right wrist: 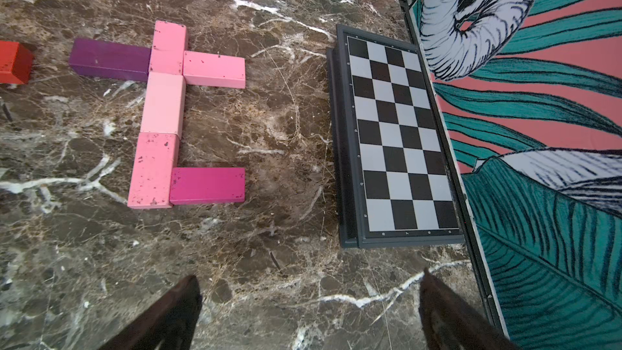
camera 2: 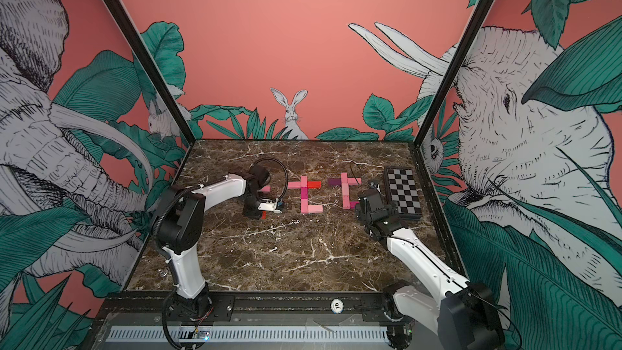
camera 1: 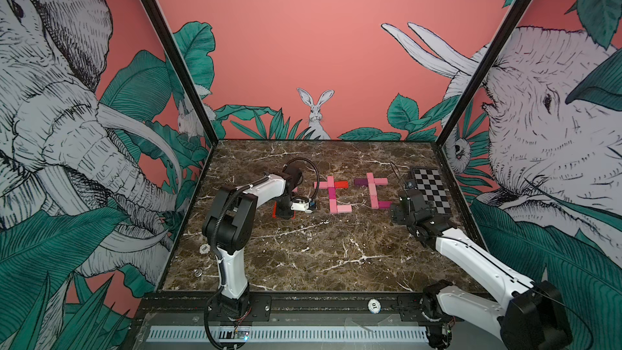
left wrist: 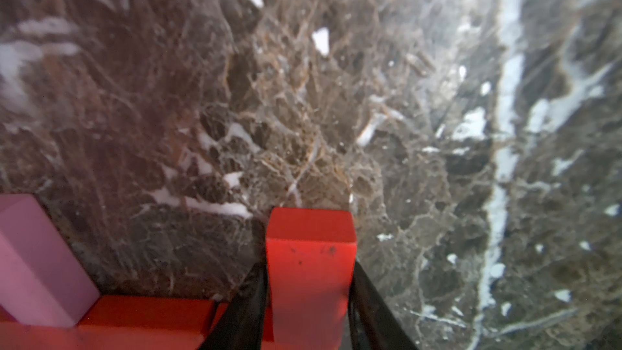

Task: Assemble the letter t with building blocks
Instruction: Assemble the building block at the center of the board.

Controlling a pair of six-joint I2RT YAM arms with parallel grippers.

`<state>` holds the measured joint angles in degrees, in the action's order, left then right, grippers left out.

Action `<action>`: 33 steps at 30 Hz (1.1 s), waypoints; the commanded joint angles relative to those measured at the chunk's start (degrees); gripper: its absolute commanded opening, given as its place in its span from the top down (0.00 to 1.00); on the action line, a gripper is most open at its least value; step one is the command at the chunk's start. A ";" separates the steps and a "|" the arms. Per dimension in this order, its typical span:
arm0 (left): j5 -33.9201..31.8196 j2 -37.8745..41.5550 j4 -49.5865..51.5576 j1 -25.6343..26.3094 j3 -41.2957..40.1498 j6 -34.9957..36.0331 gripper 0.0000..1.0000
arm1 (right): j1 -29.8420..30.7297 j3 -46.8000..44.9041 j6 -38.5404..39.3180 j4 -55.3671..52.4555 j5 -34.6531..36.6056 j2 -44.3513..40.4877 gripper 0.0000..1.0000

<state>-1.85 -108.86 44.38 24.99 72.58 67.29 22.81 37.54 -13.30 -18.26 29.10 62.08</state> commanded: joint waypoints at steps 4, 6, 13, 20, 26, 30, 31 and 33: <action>0.14 -0.14 0.22 -0.27 -0.80 0.35 0.52 | -0.23 -0.27 -0.03 1.21 0.37 -1.02 0.02; 0.52 -0.04 0.05 -0.30 -0.67 0.18 0.48 | -0.30 -0.34 -0.02 1.27 0.34 -1.00 0.01; 3.85 1.68 -0.78 -0.30 1.24 -2.42 0.30 | -0.26 -0.47 -0.02 1.56 0.08 -0.78 0.01; 6.96 3.77 -1.05 -0.29 5.81 -6.92 0.01 | -0.31 -0.38 -0.05 1.90 -0.47 -0.65 0.01; 8.87 7.73 -2.48 -0.36 7.99 -9.60 0.01 | -0.31 -0.26 0.14 2.20 -1.24 -0.65 0.01; 9.73 11.18 -5.86 -0.98 7.02 -13.67 0.01 | -0.31 -0.05 0.43 2.69 -1.50 -0.56 0.02; 9.78 12.17 -6.95 -1.21 6.46 -15.28 0.01 | -0.31 0.00 0.62 2.91 -1.59 -0.48 0.02; 9.47 14.46 -9.61 -1.57 4.85 -18.54 0.01 | -0.31 0.66 1.05 2.95 -1.59 -0.22 0.01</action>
<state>6.07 -98.65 38.17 24.32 78.78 53.80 22.81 37.54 -13.06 -16.93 27.62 62.06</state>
